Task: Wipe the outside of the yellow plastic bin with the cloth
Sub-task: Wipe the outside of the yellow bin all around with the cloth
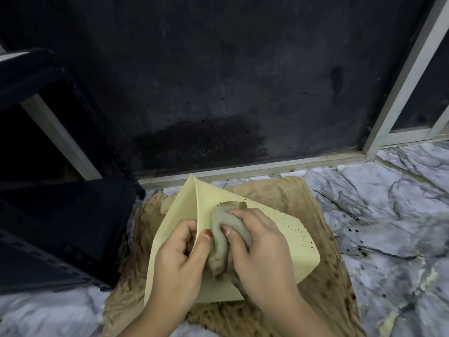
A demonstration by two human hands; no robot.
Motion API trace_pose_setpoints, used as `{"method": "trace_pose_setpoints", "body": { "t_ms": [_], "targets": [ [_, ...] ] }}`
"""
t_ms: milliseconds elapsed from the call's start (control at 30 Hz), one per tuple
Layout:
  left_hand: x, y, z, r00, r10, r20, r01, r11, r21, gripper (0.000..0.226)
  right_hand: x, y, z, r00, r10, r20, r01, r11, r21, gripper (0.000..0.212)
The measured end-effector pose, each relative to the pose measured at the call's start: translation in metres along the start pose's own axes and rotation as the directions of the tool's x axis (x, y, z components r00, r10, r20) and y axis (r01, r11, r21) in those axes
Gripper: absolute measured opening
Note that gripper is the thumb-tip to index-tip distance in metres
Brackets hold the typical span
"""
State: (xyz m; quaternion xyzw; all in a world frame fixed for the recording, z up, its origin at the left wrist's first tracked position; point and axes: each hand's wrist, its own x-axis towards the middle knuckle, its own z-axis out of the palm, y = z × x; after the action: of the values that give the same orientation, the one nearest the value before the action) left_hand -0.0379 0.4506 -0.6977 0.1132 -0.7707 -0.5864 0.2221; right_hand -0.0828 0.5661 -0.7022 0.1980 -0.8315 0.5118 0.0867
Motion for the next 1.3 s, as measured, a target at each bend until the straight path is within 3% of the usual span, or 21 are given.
{"method": "trace_pose_setpoints", "body": {
  "t_ms": [100, 267, 467, 533, 600, 667, 800, 900, 1000, 1067, 1300],
  "targets": [
    [-0.002, -0.009, 0.0, 1.0, 0.006, -0.009, -0.005, 1.0, 0.029, 0.028, 0.008, 0.011, 0.001, 0.999, 0.05, 0.015, -0.05, 0.998, 0.038, 0.018],
    [-0.003, -0.014, -0.002, 0.998, -0.048, -0.038, 0.047, 0.998, -0.035, 0.011, 0.016, 0.047, -0.012, 0.978, 0.208, -0.015, -0.208, 0.978, -0.018, 0.016],
    [-0.005, -0.013, -0.004, 0.995, -0.061, -0.075, 0.058, 0.997, -0.044, 0.013, 0.003, 0.11, -0.04, 0.88, 0.458, -0.124, -0.471, 0.874, -0.118, 0.008],
    [-0.005, -0.013, -0.004, 0.995, -0.06, -0.081, 0.059, 0.998, -0.025, 0.013, -0.008, 0.118, -0.047, 0.859, 0.493, -0.142, -0.508, 0.856, -0.099, 0.014],
    [-0.005, -0.015, -0.005, 0.994, -0.05, -0.099, 0.049, 0.999, -0.018, 0.016, -0.021, 0.117, -0.049, 0.858, 0.495, -0.14, -0.508, 0.857, -0.089, 0.007],
    [-0.005, -0.017, -0.006, 0.992, -0.045, -0.118, 0.044, 0.999, -0.011, 0.018, -0.033, 0.108, -0.043, 0.874, 0.468, -0.13, -0.48, 0.873, -0.088, 0.017],
    [-0.006, -0.022, -0.005, 0.986, -0.067, -0.15, 0.065, 0.998, -0.02, 0.021, -0.042, 0.06, -0.018, 0.971, 0.236, -0.026, -0.237, 0.971, -0.036, 0.025],
    [-0.009, -0.019, -0.004, 0.993, -0.041, -0.111, 0.04, 0.999, -0.007, 0.015, -0.034, 0.021, -0.005, 0.993, 0.094, 0.075, -0.093, 0.996, -0.012, 0.029],
    [-0.011, -0.017, -0.004, 0.999, 0.022, -0.034, -0.021, 0.999, 0.031, 0.023, -0.014, -0.005, 0.0, 0.993, -0.03, 0.115, 0.035, 0.998, -0.044, 0.03],
    [-0.01, -0.019, -0.006, 0.999, 0.033, -0.007, -0.033, 0.998, 0.048, 0.023, 0.002, -0.006, 0.002, 0.992, -0.027, 0.124, 0.033, 0.998, -0.048, 0.024],
    [-0.012, -0.019, -0.013, 0.999, -0.035, -0.012, 0.036, 0.999, 0.04, 0.023, 0.021, 0.043, -0.008, 0.979, 0.196, 0.049, -0.193, 0.978, -0.074, 0.018]
  ]
}}
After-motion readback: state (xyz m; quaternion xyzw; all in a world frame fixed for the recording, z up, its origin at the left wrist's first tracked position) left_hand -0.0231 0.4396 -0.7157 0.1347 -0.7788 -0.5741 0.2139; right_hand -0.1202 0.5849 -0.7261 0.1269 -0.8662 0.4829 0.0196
